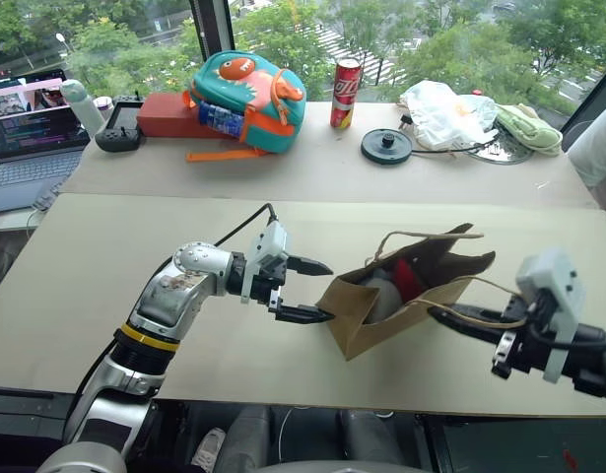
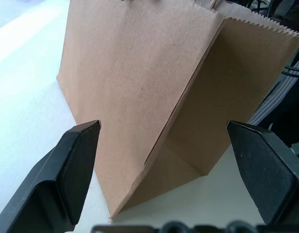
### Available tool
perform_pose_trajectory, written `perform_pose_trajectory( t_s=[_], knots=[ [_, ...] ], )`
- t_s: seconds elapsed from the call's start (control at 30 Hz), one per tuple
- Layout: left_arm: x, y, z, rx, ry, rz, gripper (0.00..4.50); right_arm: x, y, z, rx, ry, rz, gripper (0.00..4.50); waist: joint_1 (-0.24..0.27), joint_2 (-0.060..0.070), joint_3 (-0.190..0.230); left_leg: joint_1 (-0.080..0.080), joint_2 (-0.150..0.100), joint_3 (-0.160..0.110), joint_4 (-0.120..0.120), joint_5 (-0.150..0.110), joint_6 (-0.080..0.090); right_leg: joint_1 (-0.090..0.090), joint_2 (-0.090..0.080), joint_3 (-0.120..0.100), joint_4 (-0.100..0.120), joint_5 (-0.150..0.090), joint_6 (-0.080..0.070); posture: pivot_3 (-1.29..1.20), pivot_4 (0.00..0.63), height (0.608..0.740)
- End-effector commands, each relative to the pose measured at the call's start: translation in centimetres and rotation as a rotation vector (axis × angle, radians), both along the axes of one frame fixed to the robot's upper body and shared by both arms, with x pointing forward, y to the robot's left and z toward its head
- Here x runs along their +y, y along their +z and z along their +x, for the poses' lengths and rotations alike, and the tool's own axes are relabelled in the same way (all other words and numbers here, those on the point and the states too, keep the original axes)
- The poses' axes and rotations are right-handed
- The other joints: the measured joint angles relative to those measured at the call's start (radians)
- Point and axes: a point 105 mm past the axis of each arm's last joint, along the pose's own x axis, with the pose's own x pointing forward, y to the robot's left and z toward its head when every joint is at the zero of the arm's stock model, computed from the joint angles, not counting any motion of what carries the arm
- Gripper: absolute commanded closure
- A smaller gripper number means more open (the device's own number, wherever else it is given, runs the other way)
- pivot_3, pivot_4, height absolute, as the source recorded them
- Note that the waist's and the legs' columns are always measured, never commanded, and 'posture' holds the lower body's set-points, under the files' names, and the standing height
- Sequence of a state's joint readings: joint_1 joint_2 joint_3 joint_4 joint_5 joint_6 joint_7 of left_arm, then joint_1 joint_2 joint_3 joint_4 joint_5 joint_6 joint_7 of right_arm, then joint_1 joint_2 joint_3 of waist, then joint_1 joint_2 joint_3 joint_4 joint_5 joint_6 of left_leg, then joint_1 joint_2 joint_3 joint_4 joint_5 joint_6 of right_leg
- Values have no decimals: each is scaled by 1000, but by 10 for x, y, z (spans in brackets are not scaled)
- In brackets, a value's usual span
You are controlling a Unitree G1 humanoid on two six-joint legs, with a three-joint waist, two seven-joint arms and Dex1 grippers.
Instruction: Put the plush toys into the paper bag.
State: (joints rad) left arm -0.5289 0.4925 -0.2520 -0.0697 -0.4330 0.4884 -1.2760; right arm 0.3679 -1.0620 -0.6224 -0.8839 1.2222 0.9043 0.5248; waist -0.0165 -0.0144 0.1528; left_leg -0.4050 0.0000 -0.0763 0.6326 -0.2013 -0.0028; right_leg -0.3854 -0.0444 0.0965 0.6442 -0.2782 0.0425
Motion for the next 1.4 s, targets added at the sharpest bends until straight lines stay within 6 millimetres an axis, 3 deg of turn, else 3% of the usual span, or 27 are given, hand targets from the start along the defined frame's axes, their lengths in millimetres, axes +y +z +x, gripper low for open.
perform_pose_trajectory(
  t_s=[0.03,0.13,0.27,0.43,0.6,0.8,1.2,1.3,1.4],
  knots=[
    [2,7,-1,-35,-4,-20,42,7,-10,-5,20,8,-7,4500,1,0,0,0,0,0,0,0,0,0,0,0,0,0,0,0,150,740],
    [4,7,-2,-34,-3,-16,42,2,-17,-7,44,-18,-27,4500,2,0,0,0,0,0,0,0,0,0,0,0,0,0,1,0,150,740],
    [6,6,-2,-37,-1,-10,42,22,-22,-9,36,34,9,4500,-1,0,0,0,0,0,0,0,0,0,0,0,0,0,1,0,150,740],
    [6,8,-2,-49,-6,-8,42,49,-20,17,-39,19,70,4500,-7,0,0,1,1,0,0,0,0,0,1,0,1,-1,2,0,150,740],
    [4,9,0,-64,-12,-10,42,58,-14,43,-94,-35,93,4500,-3,0,0,0,0,0,0,0,0,-1,0,0,0,-1,2,0,150,740],
    [-6,10,4,-86,-19,-25,42,63,-12,59,-116,-80,108,4500,2,0,0,-1,-1,-1,-1,0,0,-1,-1,0,0,3,-4,0,150,740],
    [-29,-6,12,-64,-21,-52,42,62,-9,59,-120,-109,114,4500,0,0,0,0,0,-1,0,0,0,-1,0,0,1,3,-4,0,150,740],
    [-31,-5,17,-48,7,-70,722,61,-8,57,-123,-111,114,4500,0,0,0,0,0,-1,0,0,0,-1,0,0,1,3,-4,0,150,740],
    [-31,-5,19,-61,9,-73,1810,61,-7,57,-124,-113,113,4500,-1,0,0,0,-1,-1,0,0,0,-1,0,0,1,3,-4,0,150,740]
  ],
)
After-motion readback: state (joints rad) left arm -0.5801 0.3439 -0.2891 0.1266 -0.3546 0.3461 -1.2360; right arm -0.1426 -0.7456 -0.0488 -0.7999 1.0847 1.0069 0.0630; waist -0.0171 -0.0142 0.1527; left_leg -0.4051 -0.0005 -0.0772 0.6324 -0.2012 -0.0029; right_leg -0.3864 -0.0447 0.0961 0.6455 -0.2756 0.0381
